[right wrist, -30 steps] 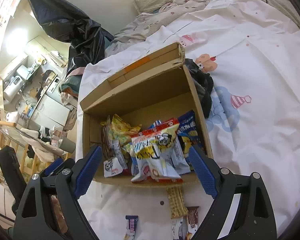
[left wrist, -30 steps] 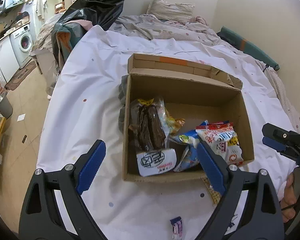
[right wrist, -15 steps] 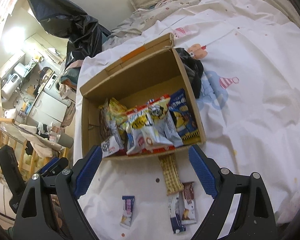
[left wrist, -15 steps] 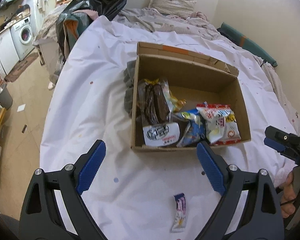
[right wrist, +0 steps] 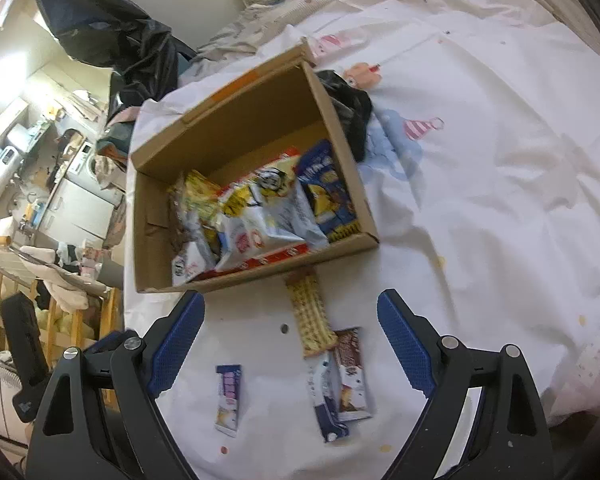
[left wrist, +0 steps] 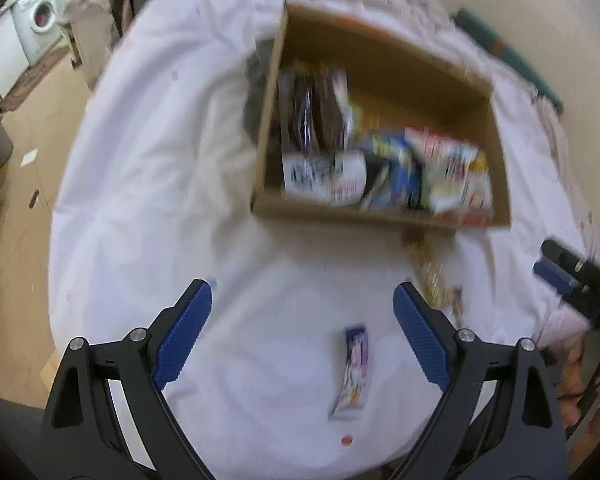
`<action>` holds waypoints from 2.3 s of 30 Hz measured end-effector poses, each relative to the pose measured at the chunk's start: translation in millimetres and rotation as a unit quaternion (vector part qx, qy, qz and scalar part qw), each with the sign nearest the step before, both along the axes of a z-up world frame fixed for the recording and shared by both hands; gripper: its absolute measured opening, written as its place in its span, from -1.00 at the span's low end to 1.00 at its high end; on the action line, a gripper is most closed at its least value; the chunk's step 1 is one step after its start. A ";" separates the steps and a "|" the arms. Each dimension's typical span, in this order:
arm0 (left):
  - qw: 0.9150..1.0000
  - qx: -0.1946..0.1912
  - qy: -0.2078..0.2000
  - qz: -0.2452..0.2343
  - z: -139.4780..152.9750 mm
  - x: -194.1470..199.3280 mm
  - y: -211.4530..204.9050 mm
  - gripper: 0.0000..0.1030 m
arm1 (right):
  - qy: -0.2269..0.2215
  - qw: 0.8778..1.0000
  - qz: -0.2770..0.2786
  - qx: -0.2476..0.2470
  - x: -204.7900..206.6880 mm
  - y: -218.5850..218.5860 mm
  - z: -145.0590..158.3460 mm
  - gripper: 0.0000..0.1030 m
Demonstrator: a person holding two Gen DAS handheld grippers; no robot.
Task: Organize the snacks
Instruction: 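Withdraw both tools from the box toward the small bars on the sheet, then grasp the small blue-white bar with the left tool while the right tool grasps a white-blue bar, then carry both held bars over the cardboard box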
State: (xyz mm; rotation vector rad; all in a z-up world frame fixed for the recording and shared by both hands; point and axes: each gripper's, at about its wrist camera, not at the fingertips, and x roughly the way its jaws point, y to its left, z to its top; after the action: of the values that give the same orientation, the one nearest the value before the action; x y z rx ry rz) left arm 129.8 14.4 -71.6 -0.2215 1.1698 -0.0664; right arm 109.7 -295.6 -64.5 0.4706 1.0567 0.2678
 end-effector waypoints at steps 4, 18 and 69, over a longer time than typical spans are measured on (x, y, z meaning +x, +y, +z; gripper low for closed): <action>0.997 -0.009 0.067 -0.021 -36.9 -7.9 -21.4 0.75 | 0.011 1.000 -0.012 0.001 0.5 -6.2 -4.4 0.77; 0.983 0.070 0.124 -0.120 -82.9 -10.8 -84.2 -0.74 | 0.070 0.997 0.027 -0.012 0.2 -5.2 -29.1 0.71; 0.994 0.065 -0.085 -0.014 83.1 15.7 -14.3 -0.74 | -0.105 0.977 0.173 0.071 -4.9 37.7 55.2 -0.68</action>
State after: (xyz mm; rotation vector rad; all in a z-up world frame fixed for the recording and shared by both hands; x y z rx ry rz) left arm 145.5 0.1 11.5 -0.0815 1.0031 -0.0326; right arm 104.8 -257.9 -9.3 0.3750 0.9102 0.6915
